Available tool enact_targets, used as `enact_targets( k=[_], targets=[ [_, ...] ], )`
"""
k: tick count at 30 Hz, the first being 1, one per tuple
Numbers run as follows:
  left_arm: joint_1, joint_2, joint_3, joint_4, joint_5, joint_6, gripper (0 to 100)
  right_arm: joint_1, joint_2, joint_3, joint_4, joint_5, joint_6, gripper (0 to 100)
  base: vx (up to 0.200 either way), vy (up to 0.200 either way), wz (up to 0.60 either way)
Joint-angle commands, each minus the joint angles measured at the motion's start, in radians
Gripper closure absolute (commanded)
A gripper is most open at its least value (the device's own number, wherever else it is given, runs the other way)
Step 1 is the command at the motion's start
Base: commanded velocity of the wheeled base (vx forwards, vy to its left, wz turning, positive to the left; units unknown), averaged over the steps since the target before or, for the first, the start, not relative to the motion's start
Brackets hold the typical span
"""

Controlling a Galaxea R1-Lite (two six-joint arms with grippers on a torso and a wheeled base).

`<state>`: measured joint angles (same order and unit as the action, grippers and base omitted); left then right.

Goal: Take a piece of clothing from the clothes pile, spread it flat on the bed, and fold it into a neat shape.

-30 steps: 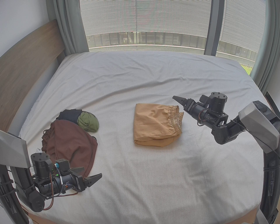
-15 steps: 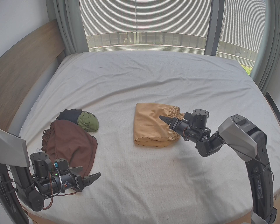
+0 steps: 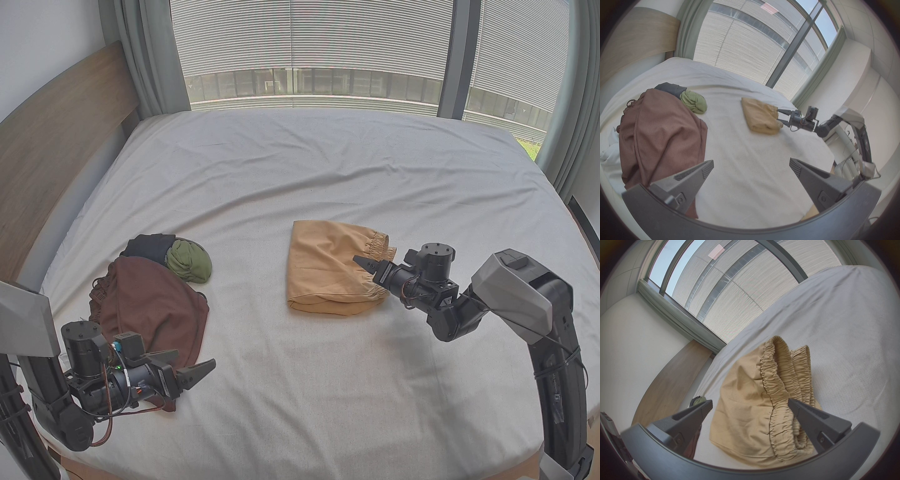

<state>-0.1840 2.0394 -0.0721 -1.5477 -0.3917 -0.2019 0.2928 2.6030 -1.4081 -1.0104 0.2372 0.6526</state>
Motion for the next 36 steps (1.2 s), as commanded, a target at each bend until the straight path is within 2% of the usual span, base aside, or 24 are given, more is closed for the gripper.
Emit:
enact_targets(
  k=[1, 3, 4, 5, 7, 10, 11, 12, 13, 14, 16, 17, 20, 24, 25, 27, 36],
  targets=[
    [-0.063, -0.248, -0.048, 0.003, 0.002, -0.177, 0, 0.022, -0.316, 0.199, -0.034, -0.007, -0.002, 0, 0.000, 0.000, 0.00],
    [-0.084, -0.303, -0.048, 0.004, 0.004, -0.202, 0, 0.025, -0.379, 0.241, -0.031, -0.007, -0.007, 0, 0.000, 0.000, 0.00],
    [-0.138, -0.416, -0.043, 0.034, 0.013, -0.221, 0, 0.026, -0.537, 0.354, -0.025, -0.007, -0.047, 0, 0.000, 0.000, 0.00],
    [-0.158, -0.464, -0.040, 0.055, 0.028, -0.217, 0, 0.026, -0.615, 0.422, -0.023, -0.007, -0.074, 0, 0.000, 0.000, 0.00],
    [-0.181, -0.547, -0.037, 0.107, 0.062, -0.205, 0, 0.026, -0.753, 0.551, -0.023, -0.006, -0.120, 0, 0.000, 0.000, 0.00],
    [-0.198, -0.665, 0.005, 0.170, 0.065, -0.172, 0, 0.028, -0.949, 0.747, 0.001, -0.007, -0.202, 0, 0.000, 0.000, 0.00],
    [-0.198, -0.665, 0.005, 0.170, 0.065, -0.172, 0, 0.028, -0.949, 0.747, 0.001, -0.007, -0.202, 0, 0.000, 0.000, 0.00],
    [-0.224, -0.749, 0.052, 0.192, 0.065, -0.157, 0, 0.023, -1.078, 0.871, 0.044, -0.007, -0.283, 0, 0.000, 0.000, 0.00],
    [-0.242, -0.788, 0.071, 0.201, 0.068, -0.146, 0, 0.017, -1.164, 0.939, 0.075, -0.007, -0.326, 0, 0.000, 0.000, 0.00],
    [-0.258, -0.829, 0.072, 0.221, 0.073, -0.136, 0, 0.014, -1.238, 0.991, 0.101, -0.007, -0.352, 0, 0.000, 0.000, 0.00],
    [-0.259, -0.841, 0.072, 0.228, 0.074, -0.132, 0, 0.012, -1.259, 1.005, 0.108, -0.007, -0.356, 0, 0.000, 0.000, 0.00],
    [-0.250, -0.958, 0.072, 0.311, 0.083, -0.117, 0, -0.006, -1.443, 1.091, 0.170, -0.007, -0.366, 0, 0.000, 0.000, 0.00],
    [-0.241, -1.067, 0.072, 0.406, 0.090, -0.097, 0, -0.030, -1.610, 1.132, 0.247, -0.007, -0.366, 0, 0.000, 0.000, 0.00],
    [-0.180, -1.275, 0.072, 0.650, 0.113, -0.073, 0, -0.095, -1.894, 1.141, 0.437, -0.010, -0.367, 0, 0.000, 0.000, 0.00],
    [-0.180, -1.275, 0.072, 0.650, 0.113, -0.073, 0, -0.095, -1.894, 1.141, 0.437, -0.010, -0.367, 0, 0.000, 0.000, 0.00],
    [-0.153, -1.412, 0.057, 0.827, 0.113, -0.070, 0, -0.121, -2.042, 1.135, 0.543, -0.012, -0.372, 0, 0.000, 0.000, 0.00],
    [-0.048, -1.713, -0.034, 1.169, 0.105, -0.068, 0, -0.161, -2.376, 1.164, 0.806, -0.010, -0.372, 0, 0.000, 0.000, 0.00]
  ],
)
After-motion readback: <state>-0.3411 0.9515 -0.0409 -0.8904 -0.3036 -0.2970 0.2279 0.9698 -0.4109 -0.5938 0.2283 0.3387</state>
